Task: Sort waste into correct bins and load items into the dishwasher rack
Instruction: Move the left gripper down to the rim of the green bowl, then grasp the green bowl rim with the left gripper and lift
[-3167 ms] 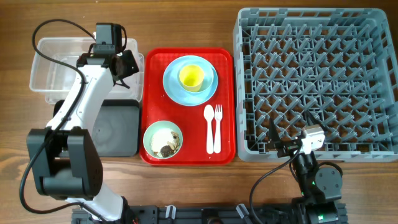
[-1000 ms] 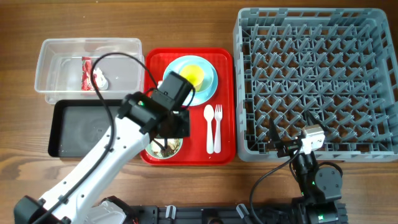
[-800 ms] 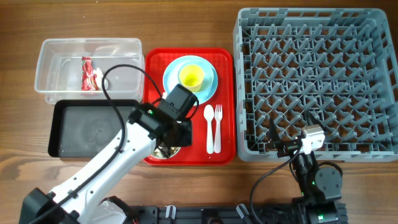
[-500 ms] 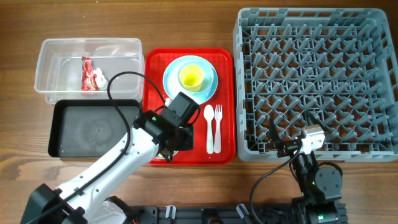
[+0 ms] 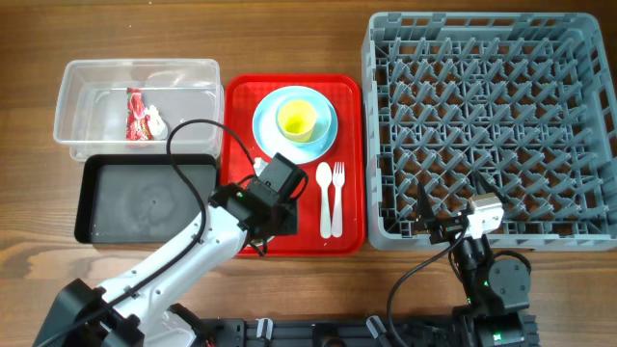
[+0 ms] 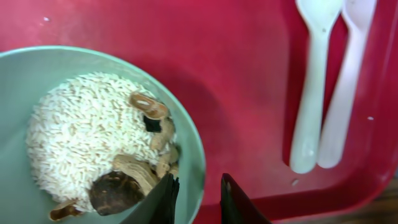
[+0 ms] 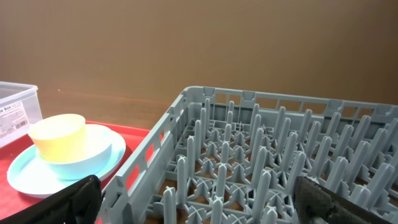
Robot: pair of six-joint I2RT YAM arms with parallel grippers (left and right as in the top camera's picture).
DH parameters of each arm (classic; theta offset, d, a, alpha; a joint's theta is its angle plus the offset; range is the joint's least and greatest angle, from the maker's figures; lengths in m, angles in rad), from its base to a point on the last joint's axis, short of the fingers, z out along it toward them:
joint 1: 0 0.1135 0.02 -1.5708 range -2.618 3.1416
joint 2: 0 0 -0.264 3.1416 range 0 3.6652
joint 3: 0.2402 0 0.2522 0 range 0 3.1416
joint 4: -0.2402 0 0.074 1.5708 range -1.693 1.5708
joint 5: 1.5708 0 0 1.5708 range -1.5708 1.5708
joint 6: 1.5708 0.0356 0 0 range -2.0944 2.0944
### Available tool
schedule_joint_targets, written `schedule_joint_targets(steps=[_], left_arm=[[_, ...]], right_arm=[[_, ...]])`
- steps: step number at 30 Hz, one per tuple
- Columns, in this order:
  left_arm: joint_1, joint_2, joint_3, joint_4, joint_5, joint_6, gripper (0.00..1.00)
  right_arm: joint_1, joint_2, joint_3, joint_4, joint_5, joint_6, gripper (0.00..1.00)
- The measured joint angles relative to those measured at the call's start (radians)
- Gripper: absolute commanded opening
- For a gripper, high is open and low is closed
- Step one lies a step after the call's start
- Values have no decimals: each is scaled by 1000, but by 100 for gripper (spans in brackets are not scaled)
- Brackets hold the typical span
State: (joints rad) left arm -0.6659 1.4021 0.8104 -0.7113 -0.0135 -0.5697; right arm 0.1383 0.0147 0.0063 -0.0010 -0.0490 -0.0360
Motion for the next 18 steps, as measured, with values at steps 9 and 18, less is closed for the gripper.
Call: schedule_joint_targets(steps=[9,18], left_arm=[[0,54,-2,36,-20,-6,25],[0,133,-2,53,-25,-6,4]], right_arm=[[0,0,0,0,0,0,100],[0,0,0,0,0,0,100]])
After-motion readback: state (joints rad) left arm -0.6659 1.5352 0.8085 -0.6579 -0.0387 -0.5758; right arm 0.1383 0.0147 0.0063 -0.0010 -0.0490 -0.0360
